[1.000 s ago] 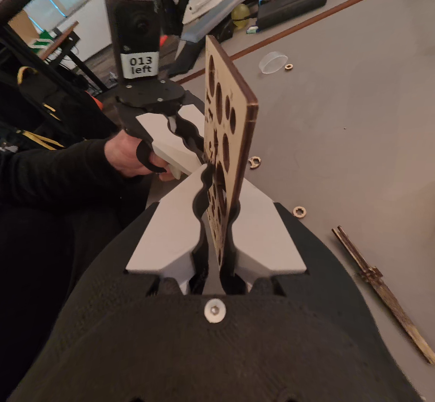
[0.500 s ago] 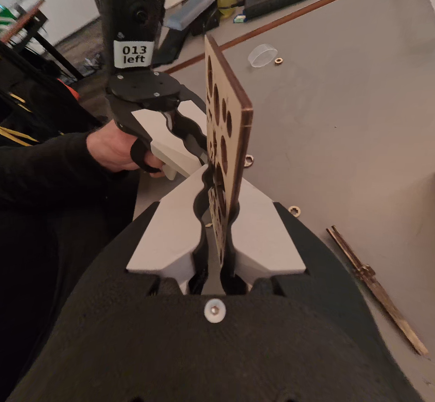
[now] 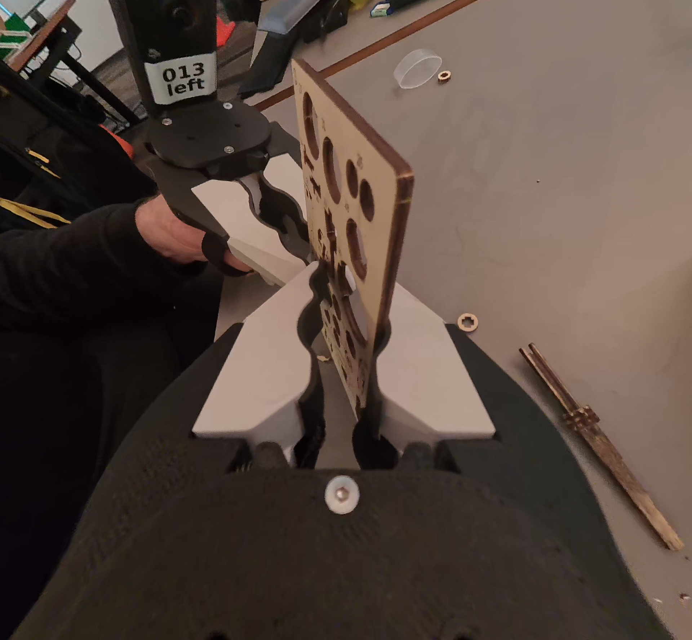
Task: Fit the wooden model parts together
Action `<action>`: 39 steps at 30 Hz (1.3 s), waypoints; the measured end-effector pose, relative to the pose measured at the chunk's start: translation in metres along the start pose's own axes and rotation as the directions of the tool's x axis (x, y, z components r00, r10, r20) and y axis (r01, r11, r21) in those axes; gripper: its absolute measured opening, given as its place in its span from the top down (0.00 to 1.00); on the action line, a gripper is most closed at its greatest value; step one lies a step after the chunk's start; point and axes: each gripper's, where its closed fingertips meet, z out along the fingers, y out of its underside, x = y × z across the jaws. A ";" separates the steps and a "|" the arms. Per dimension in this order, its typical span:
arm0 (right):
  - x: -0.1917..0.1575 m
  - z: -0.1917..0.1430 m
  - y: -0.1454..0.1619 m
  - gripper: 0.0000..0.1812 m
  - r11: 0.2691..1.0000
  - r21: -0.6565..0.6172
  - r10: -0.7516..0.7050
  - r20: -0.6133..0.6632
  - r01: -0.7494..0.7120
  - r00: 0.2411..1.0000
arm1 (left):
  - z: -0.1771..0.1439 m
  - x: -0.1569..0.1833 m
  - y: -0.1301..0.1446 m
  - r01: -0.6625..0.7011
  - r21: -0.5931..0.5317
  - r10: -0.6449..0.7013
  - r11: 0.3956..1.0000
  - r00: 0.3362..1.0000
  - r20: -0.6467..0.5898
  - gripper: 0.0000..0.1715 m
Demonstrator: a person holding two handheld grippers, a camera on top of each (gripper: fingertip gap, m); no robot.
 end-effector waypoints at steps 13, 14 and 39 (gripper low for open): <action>0.005 -0.002 -0.004 0.90 0.999 -0.028 -0.033 -0.110 0.031 0.993 | 0.001 -0.007 -0.006 -0.059 0.010 0.057 0.998 0.988 0.146 0.91; 0.006 -0.002 -0.004 0.90 0.999 -0.024 -0.027 -0.113 0.024 0.993 | 0.002 -0.008 -0.006 -0.046 0.017 0.043 0.999 0.990 0.136 0.91; 0.014 -0.011 -0.001 0.85 0.999 -0.045 -0.035 -0.136 0.029 0.990 | 0.008 -0.003 -0.006 0.076 0.051 -0.078 0.996 0.997 0.029 0.94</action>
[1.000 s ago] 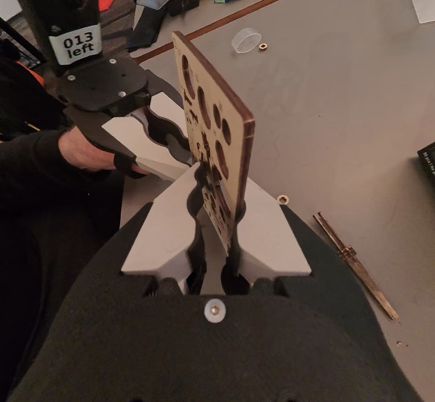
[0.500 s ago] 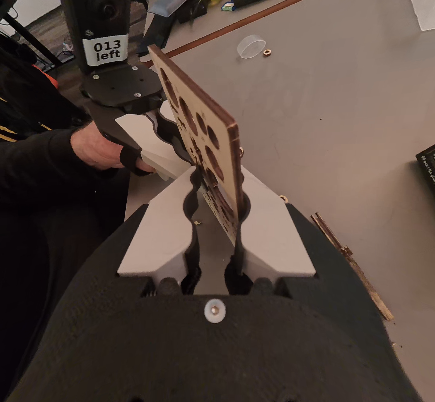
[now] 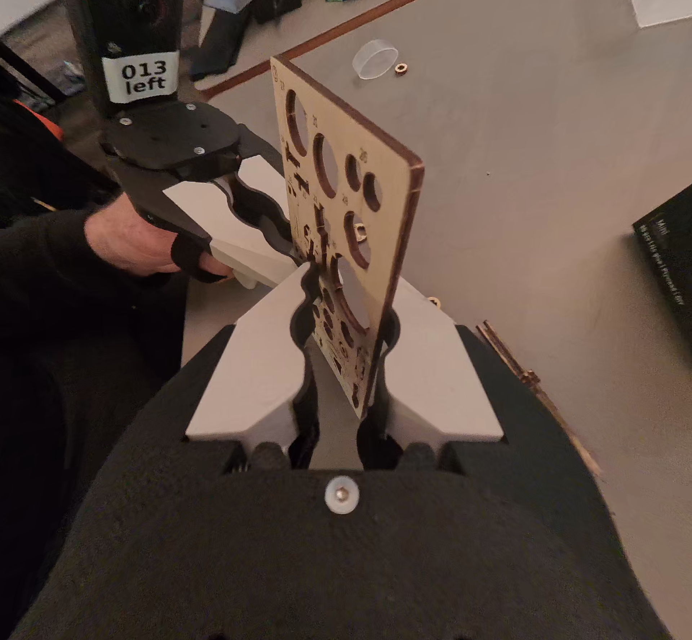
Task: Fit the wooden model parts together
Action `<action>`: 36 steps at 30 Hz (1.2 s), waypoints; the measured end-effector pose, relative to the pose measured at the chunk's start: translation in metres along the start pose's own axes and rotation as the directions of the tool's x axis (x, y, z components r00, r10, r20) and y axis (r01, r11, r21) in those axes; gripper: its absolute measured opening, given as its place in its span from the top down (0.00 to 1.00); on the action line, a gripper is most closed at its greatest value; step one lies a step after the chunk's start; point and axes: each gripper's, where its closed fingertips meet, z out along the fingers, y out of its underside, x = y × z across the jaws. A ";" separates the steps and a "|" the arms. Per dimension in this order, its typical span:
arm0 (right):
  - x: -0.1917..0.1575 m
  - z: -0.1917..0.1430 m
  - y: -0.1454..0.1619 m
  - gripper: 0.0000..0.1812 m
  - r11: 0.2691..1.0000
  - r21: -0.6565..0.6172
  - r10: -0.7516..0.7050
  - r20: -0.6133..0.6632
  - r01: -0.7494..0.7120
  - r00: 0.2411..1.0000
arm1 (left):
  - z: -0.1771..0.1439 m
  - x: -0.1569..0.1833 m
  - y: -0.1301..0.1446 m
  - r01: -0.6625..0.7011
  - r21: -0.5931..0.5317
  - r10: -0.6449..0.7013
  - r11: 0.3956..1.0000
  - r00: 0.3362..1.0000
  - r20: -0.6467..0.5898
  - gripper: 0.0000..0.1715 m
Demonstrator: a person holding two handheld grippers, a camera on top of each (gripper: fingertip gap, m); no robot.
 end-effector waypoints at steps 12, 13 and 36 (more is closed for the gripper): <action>0.002 -0.002 -0.004 0.79 0.999 0.046 0.003 0.018 -0.004 1.000 | 0.000 0.007 -0.005 0.042 0.011 -0.041 0.999 0.997 -0.066 0.97; 0.001 -0.003 -0.005 0.79 0.998 0.055 0.004 0.032 -0.006 0.999 | 0.000 0.009 -0.005 0.046 0.014 -0.045 0.999 0.996 -0.073 0.97; -0.020 -0.015 -0.012 0.91 0.988 0.106 0.092 0.213 -0.116 0.973 | -0.009 0.018 -0.004 0.094 0.016 -0.089 0.995 0.972 -0.219 0.96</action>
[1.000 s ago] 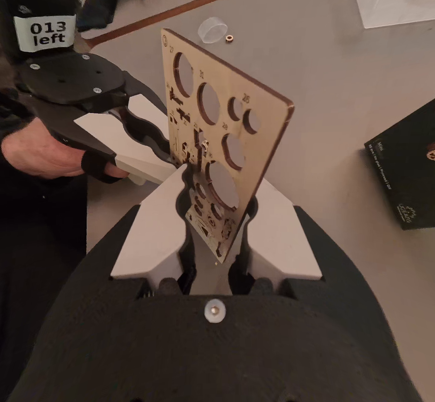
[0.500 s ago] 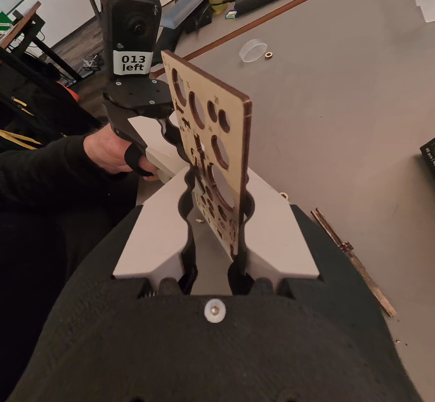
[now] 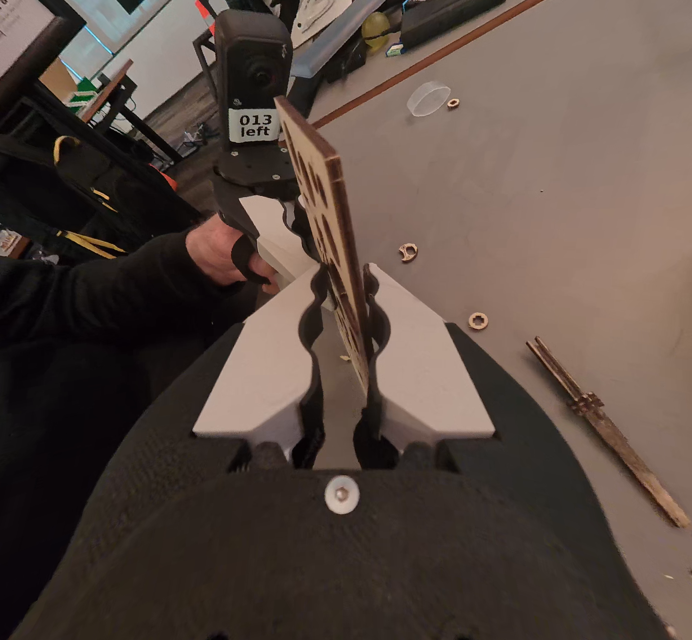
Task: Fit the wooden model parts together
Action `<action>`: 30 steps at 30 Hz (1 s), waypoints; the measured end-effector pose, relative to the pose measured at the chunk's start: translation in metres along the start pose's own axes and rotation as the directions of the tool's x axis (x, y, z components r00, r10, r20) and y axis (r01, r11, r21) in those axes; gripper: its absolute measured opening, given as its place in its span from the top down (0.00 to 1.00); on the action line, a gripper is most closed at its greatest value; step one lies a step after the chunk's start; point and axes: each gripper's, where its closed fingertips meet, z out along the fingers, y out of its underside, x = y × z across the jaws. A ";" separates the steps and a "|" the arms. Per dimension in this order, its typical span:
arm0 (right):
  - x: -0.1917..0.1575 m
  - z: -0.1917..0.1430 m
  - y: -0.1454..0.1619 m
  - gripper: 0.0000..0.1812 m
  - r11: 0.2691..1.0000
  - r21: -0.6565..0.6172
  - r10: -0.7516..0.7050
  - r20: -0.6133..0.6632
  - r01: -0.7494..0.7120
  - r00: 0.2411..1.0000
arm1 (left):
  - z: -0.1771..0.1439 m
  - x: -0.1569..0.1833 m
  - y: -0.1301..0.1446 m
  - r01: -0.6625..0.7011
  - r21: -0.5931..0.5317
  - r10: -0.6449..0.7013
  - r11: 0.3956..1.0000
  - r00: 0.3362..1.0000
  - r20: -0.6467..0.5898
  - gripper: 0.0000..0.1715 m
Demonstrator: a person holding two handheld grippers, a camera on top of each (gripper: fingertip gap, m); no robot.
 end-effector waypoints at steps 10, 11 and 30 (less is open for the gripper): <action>0.003 -0.002 -0.022 0.87 0.991 0.117 0.064 0.003 -0.064 0.998 | -0.017 0.002 -0.013 0.029 0.092 -0.020 0.995 0.995 -0.098 0.99; 0.003 -0.001 -0.025 0.86 0.989 0.129 0.069 -0.001 -0.068 0.998 | -0.018 0.001 -0.015 0.030 0.094 -0.020 0.995 0.994 -0.106 0.99; 0.007 0.013 -0.029 0.78 1.000 0.022 0.018 -0.137 -0.015 0.990 | -0.011 -0.003 -0.022 -0.008 0.083 0.018 0.996 0.993 -0.116 0.99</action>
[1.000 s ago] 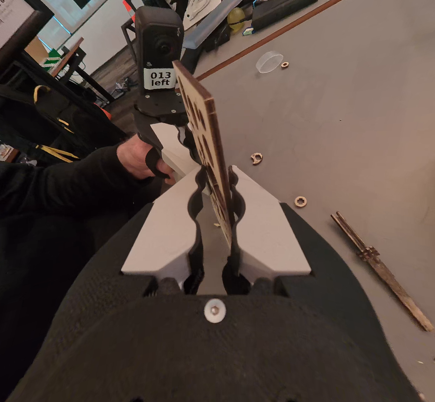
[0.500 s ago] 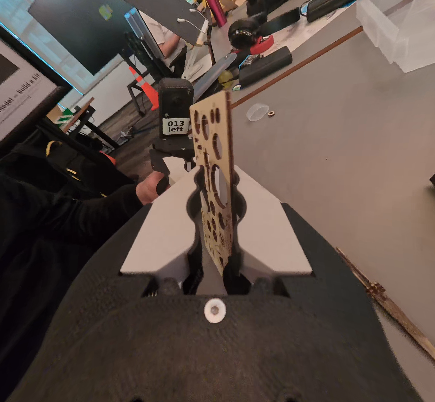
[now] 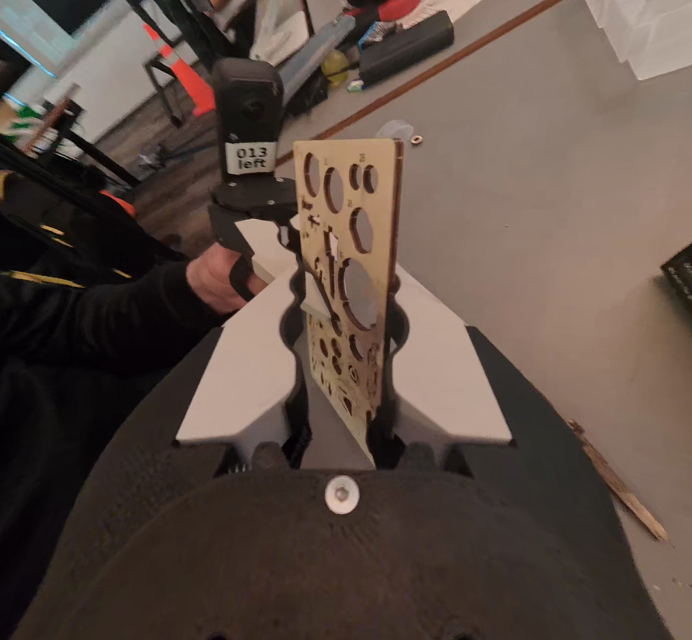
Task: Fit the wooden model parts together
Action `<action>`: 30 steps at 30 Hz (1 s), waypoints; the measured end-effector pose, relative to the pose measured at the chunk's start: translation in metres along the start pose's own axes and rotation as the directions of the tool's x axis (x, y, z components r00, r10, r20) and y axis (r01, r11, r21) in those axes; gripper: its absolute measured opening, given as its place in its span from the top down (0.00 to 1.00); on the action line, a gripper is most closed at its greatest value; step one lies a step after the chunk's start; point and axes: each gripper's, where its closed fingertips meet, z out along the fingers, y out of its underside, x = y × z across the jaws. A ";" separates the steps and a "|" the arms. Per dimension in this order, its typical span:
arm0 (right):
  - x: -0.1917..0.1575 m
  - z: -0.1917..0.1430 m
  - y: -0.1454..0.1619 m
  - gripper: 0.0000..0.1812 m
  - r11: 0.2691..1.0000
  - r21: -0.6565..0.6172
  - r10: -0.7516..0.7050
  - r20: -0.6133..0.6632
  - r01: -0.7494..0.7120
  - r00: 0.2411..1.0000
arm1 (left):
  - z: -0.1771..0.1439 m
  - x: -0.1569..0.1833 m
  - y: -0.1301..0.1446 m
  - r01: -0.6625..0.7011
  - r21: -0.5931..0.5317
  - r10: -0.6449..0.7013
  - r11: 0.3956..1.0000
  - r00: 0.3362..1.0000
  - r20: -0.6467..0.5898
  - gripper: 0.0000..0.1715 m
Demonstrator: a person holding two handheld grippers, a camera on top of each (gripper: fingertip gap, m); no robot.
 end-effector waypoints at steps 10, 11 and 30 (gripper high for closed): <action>0.019 0.004 0.021 0.72 0.985 -0.148 -0.109 -0.163 0.085 0.981 | 0.012 -0.010 0.013 -0.087 -0.082 0.098 0.993 0.985 0.143 0.99; 0.020 0.004 0.022 0.72 0.982 -0.160 -0.131 -0.172 0.103 0.976 | 0.012 -0.012 0.014 -0.099 -0.089 0.113 0.991 0.980 0.165 0.99; 0.024 0.006 0.024 0.75 0.978 -0.164 -0.161 -0.197 0.129 0.967 | 0.009 -0.020 0.016 -0.143 -0.130 0.171 0.981 0.955 0.242 0.95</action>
